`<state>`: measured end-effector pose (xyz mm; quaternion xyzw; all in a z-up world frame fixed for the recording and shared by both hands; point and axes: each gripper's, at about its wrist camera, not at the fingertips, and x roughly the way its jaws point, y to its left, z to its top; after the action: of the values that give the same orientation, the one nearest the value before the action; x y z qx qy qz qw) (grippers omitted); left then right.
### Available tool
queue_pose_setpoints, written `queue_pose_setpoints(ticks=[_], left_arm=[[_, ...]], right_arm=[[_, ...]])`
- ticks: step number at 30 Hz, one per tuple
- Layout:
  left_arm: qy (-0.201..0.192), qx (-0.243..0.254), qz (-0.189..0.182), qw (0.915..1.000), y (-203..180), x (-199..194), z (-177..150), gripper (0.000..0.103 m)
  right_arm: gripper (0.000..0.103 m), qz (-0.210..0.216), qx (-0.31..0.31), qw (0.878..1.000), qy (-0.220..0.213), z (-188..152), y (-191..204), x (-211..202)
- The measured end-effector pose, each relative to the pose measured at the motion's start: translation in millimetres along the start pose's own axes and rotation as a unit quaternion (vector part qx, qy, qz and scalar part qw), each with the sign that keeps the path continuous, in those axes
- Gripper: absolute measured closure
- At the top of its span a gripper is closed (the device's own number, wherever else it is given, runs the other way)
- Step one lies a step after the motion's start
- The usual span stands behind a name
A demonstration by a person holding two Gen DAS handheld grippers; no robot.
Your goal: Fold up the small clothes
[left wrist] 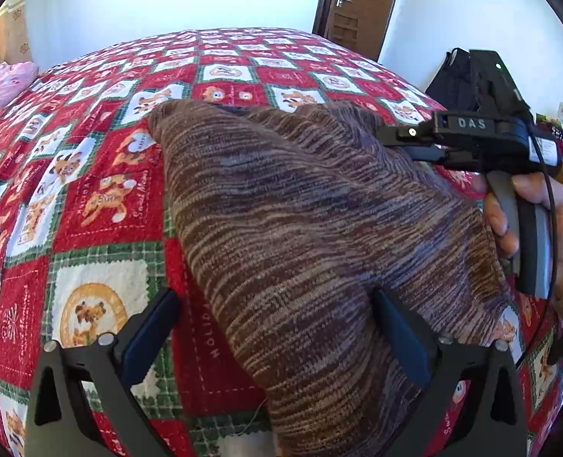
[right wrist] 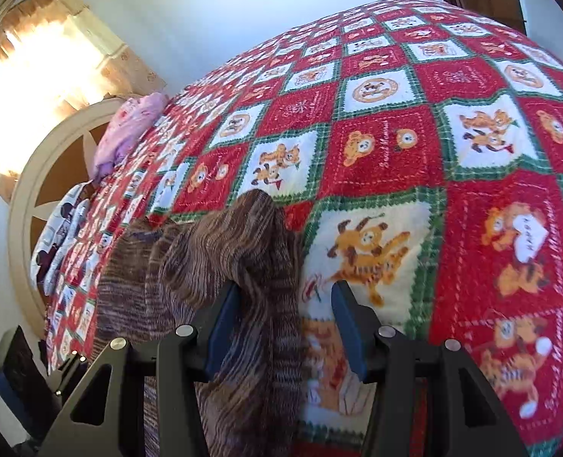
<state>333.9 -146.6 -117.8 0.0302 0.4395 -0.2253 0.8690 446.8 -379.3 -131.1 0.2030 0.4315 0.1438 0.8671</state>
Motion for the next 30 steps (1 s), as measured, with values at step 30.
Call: queue_pose_setpoints(ticks=[30], left_arm=[[-0.014, 0.01, -0.031, 0.9994, -5, 2, -1, 0.016]], right_arm=[[0.065, 0.064, -0.019, 0.998, 0.018, 8, 13, 30]])
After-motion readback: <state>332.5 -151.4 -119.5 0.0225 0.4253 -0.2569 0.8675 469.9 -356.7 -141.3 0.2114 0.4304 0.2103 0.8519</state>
